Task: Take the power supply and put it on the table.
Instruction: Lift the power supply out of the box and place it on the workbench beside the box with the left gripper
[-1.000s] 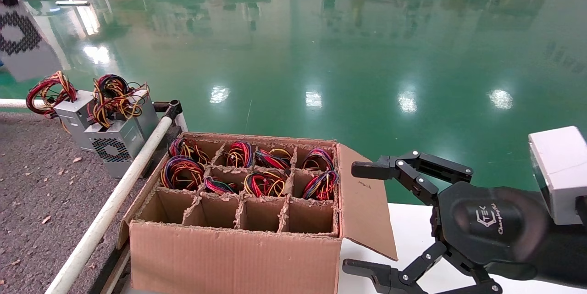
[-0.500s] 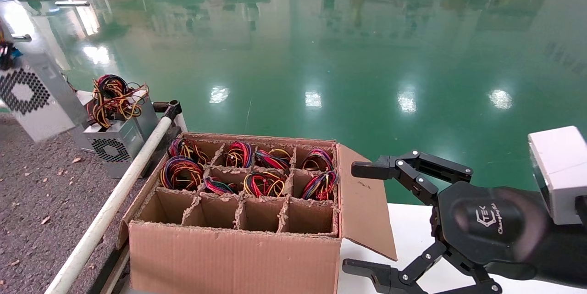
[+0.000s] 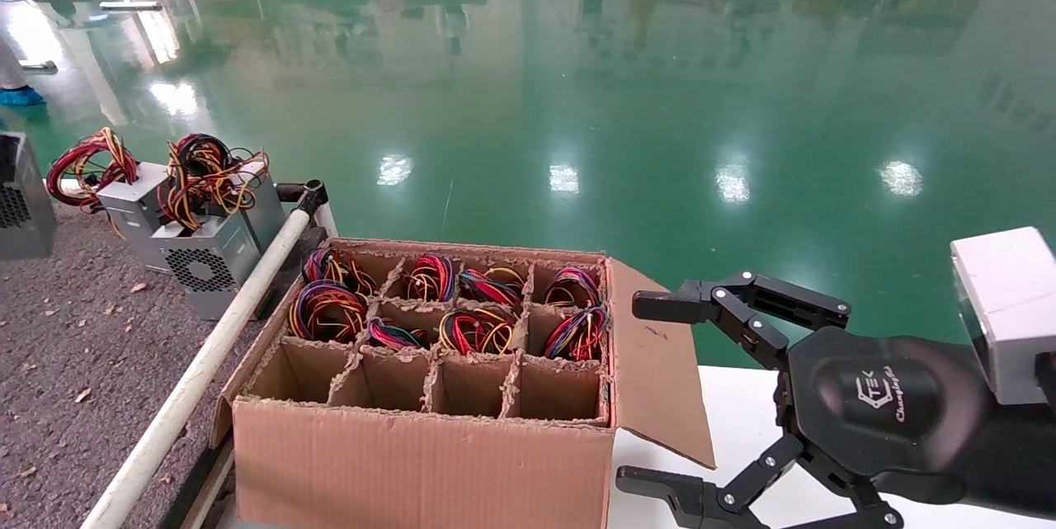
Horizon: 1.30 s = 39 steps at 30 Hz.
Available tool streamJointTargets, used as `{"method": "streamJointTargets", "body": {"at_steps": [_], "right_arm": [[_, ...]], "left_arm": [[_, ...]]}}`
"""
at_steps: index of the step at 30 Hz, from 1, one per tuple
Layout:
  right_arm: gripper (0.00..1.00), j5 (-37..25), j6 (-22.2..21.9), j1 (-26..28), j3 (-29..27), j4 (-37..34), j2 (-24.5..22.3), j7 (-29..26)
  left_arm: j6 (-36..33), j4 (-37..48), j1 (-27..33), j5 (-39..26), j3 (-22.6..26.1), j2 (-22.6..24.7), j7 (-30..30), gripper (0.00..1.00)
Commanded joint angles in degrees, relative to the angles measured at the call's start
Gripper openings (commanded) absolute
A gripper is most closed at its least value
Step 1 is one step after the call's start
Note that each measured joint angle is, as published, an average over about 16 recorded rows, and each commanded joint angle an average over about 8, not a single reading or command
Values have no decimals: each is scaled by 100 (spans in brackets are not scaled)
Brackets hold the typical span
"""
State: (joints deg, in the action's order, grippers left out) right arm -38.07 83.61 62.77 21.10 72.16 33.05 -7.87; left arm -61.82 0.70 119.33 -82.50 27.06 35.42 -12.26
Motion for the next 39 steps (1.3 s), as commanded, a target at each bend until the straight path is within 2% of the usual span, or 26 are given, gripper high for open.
{"method": "streamJointTargets", "body": {"at_steps": [1, 8, 18, 32, 39], "right_arm": [[100, 0, 0, 0, 0, 0, 0, 0], [100, 0, 0, 0, 0, 0, 0, 0], [100, 1, 0, 0, 1, 0, 0, 0], [100, 1, -1, 0, 1, 0, -1, 1], [100, 1, -1, 0, 2, 0, -1, 1]], "left_arm": [[44, -3, -50, -5, 4, 7, 48, 0], [212, 5, -236, 11, -8, 34, 207, 0], [131, 179, -539, 108, -80, 160, 49, 0], [1333, 112, -1079, 389, -267, 570, 115, 0], [1437, 42, -1181, 457, -315, 776, 90, 0]]}}
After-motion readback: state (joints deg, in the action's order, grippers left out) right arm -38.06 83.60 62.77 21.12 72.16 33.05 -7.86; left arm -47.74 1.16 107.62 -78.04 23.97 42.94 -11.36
